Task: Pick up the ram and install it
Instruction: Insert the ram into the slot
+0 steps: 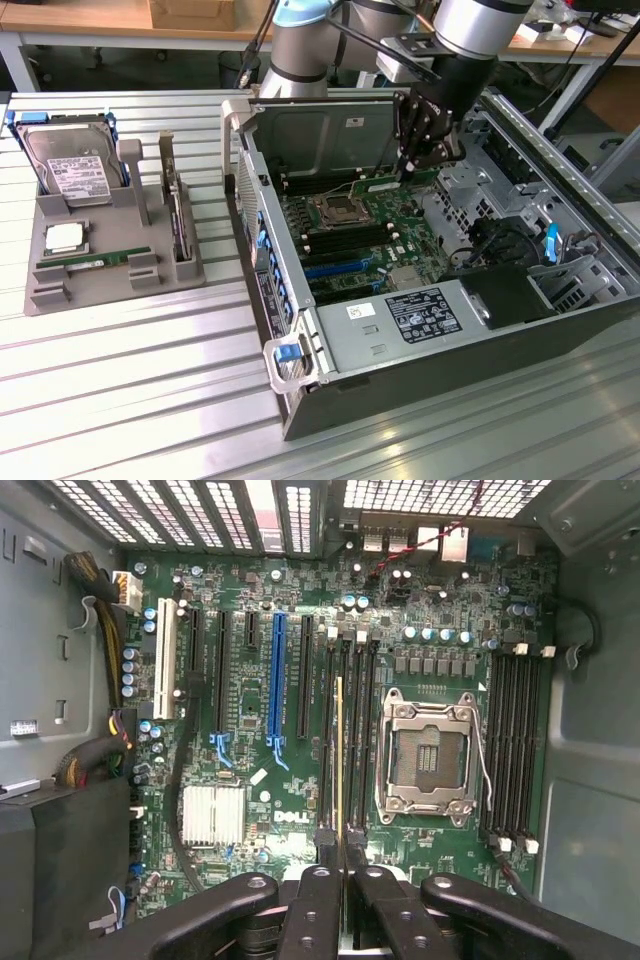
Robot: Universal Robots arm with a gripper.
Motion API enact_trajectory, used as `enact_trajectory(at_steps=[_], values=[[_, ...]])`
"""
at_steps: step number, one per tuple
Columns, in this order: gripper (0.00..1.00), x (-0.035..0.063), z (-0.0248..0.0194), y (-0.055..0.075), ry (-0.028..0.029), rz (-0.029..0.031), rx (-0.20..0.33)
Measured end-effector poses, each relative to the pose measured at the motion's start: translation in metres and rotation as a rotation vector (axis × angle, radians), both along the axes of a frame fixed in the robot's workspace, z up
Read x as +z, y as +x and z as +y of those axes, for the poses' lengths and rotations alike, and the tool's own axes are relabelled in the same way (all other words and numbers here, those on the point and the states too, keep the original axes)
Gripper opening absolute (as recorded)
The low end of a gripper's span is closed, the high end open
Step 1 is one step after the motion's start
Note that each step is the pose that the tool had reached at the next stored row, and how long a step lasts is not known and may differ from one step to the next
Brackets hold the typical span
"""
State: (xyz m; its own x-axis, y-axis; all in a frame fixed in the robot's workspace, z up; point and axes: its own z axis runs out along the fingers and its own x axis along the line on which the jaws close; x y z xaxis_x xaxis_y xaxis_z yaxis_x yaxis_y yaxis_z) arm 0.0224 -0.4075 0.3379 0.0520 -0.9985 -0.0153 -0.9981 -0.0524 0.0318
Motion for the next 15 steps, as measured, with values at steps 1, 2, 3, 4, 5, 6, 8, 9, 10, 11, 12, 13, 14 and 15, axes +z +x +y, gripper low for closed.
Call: enact_trajectory(at_steps=[1,2,3,4,5,6,8,9,10,11,12,13,14,15], values=[[0.12,-0.0003,0.0,0.0,0.0001,0.0,0.0],[0.12,-0.0006,0.0,0.0,0.0,0.0,0.0],[0.12,-0.0007,0.0,0.0,0.0,0.0,0.0],[0.12,-0.0009,0.0,0.0,0.0,0.0,0.0],[0.12,-0.0012,0.0,0.0,0.0,0.0,0.0],[0.12,-0.0014,0.0,0.0,0.0,0.0,0.0],[0.12,-0.002,0.0,0.0,0.0,0.0,0.0],[0.12,-0.0023,0.0,0.0,0.0,0.0,0.0],[0.12,-0.0026,0.0,0.0,0.0,0.0,0.0],[0.12,-0.0029,0.0,0.0,0.0,0.0,0.0],[0.12,-0.0032,0.0,0.0,0.0,0.0,0.0],[0.12,-0.0035,0.0,0.0,0.0,0.0,0.0],[0.12,-0.0038,0.0,0.0,0.0,0.0,0.0],[0.12,-0.004,0.0,0.0,0.0001,0.0,0.0]])
